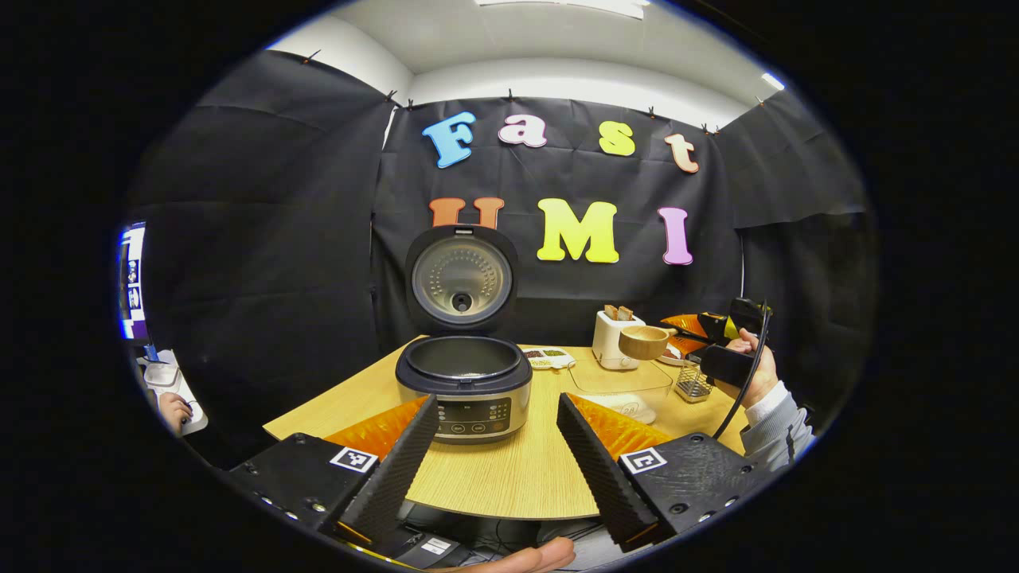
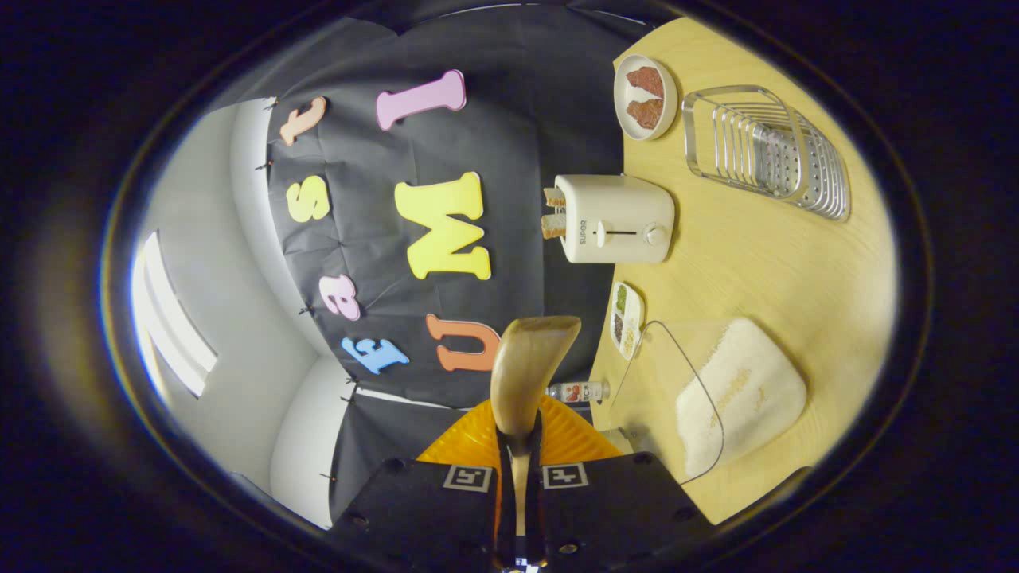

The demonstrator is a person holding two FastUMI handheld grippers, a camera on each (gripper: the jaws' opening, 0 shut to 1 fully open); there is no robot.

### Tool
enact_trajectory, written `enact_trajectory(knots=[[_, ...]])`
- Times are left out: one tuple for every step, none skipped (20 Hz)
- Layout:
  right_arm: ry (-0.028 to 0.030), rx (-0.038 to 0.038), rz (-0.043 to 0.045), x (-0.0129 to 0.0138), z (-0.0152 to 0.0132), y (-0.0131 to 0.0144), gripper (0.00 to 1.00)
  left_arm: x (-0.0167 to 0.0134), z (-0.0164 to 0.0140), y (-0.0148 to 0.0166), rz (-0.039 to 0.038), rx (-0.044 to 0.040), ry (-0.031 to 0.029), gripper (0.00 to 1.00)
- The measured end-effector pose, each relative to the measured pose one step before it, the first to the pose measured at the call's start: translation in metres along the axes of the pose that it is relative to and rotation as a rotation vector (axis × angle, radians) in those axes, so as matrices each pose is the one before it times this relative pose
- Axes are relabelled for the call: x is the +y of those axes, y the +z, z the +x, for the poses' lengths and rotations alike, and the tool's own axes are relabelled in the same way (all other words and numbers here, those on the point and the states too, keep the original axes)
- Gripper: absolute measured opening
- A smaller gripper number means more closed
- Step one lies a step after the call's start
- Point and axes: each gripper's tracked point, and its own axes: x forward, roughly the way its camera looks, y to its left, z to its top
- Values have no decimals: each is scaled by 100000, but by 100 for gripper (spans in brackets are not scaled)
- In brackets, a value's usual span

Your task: Close the left gripper, press the button to open the rice cooker; take a wooden spoon from the chopstick holder with the right hand, scoop a spoonful of rice and pour it into the rice cooker, then put the wooden spoon back into the chopstick holder.

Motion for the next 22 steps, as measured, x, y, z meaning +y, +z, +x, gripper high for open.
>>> enact_trajectory(knots=[[-327,273,-481,342,-353,-247,9,-233,-399,108,140,-510,-511,96],[-498,-464,76,304,-46,-86,9,-190,-345,100,53,-474,-504,96],[-508,536,-520,478,-263,-262,8,-81,-392,81,239,-556,-436,95],[-389,578,-1046,335,153,-373,8,58,-316,139,244,-479,-124,95],[-346,-107,-1269,535,-30,-270,8,107,-296,68,102,-387,0,95],[-191,-53,-1604,464,205,-331,8,86,-216,37,-13,-325,-280,95],[-28,266,-1468,698,-102,-456,9,83,-368,95,11,-169,-367,95],[258,615,-1060,647,143,-507,8,123,-217,1,55,-405,-51,95],[530,538,-736,838,51,-482,8,277,-283,163,-1,-677,17,95],[622,811,-893,911,172,-694,8,173,-212,48,40,-466,-179,95],[217,774,-1227,590,332,-572,8,245,-232,69,-25,-622,84,95],[154,520,-1394,609,432,-597,8,363,-241,88,-178,-417,282,95],[-72,970,-1940,710,354,-762,8,242,-222,13,-140,-427,76,86],[82,853,-1795,641,452,-772,8,355,-93,-26,-175,-456,315,95],[-209,1032,-1734,597,578,-754,9,544,-126,-76,-283,-143,439,95],[-236,985,-1548,501,803,-777,8,485,-20,-247,-321,-14,336,95],[-345,684,-1342,438,700,-732,8,520,-28,-97,-372,184,489,95],[-441,840,-1234,197,930,-647,9,581,-16,-249,-430,407,825,85],[-792,994,-1148,155,903,-712,9,551,107,-280,-433,435,718,95],[-395,791,-1208,300,686,-524,9,505,51,-268,-360,468,661,95],[-543,616,-1896,85,1026,-615,9,522,2,-294,-353,332,757,95],[-802,624,-2173,-40,1003,-479,8,485,53,-332,-416,450,773,95]])
